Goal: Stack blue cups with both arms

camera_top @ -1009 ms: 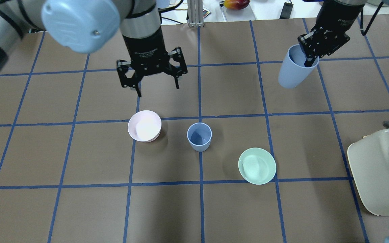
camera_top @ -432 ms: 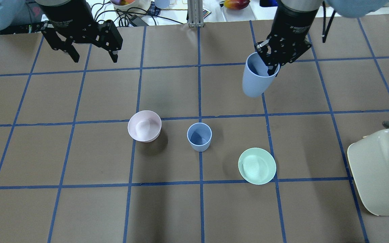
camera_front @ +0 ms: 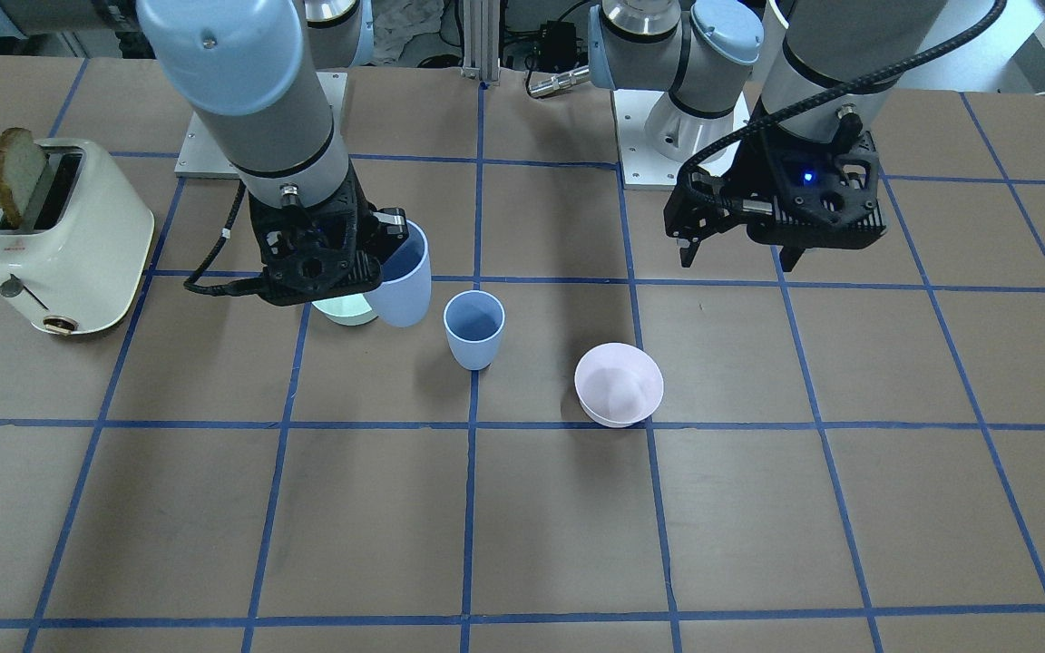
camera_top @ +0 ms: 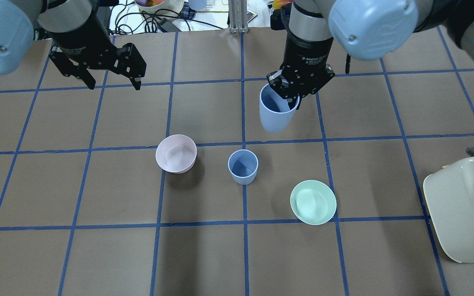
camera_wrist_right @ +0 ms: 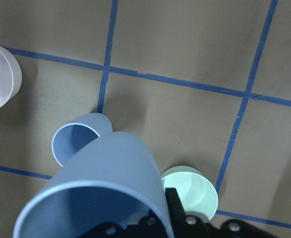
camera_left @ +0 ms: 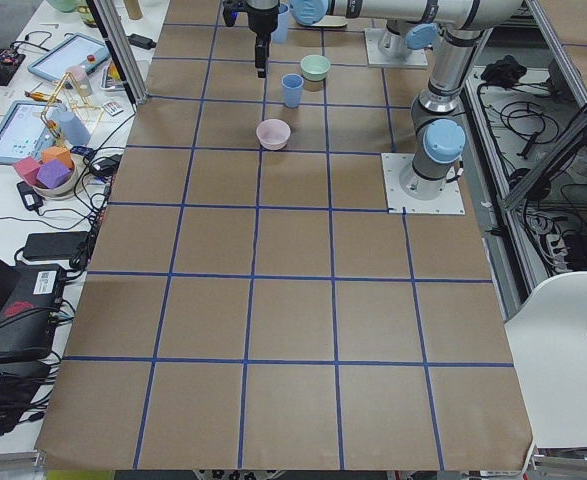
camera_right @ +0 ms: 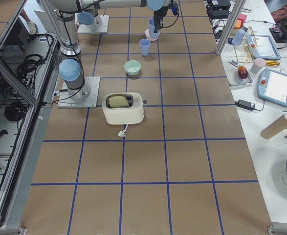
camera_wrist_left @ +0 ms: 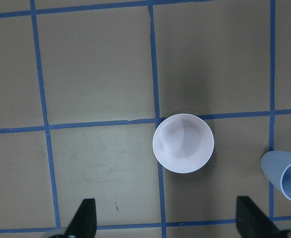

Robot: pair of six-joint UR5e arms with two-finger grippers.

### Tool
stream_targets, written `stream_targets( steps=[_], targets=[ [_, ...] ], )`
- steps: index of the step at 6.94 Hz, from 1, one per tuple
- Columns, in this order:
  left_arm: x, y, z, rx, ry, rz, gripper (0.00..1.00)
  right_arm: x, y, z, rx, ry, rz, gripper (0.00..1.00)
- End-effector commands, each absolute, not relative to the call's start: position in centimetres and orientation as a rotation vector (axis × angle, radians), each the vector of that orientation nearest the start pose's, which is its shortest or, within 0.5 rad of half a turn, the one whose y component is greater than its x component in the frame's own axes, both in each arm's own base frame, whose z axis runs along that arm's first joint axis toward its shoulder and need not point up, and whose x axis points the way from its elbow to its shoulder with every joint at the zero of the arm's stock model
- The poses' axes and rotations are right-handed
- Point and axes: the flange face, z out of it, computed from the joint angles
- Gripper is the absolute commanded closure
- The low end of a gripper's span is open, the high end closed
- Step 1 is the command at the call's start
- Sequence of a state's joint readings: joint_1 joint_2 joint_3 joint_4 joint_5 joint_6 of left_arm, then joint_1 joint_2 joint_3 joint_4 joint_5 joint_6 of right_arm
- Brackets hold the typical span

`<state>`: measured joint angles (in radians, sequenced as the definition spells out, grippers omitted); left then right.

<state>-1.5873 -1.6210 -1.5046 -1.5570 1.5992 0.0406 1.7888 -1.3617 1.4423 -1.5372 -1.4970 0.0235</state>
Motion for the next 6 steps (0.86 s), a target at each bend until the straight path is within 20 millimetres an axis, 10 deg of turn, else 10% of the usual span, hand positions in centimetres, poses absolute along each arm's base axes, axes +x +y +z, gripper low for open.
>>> stream_targets(
  steps=[1, 6],
  targets=[
    [-13.9, -50.1, 49.9, 0.088, 3.115, -0.057, 0.0, 29.8, -50.6, 40.3, -0.214, 3.077, 0.123, 1.0],
    [-13.7, -50.1, 50.2, 0.082, 3.106, -0.056, 0.0, 32.4, -48.9, 34.9, -0.227, 3.082, 0.175, 1.0]
  ],
)
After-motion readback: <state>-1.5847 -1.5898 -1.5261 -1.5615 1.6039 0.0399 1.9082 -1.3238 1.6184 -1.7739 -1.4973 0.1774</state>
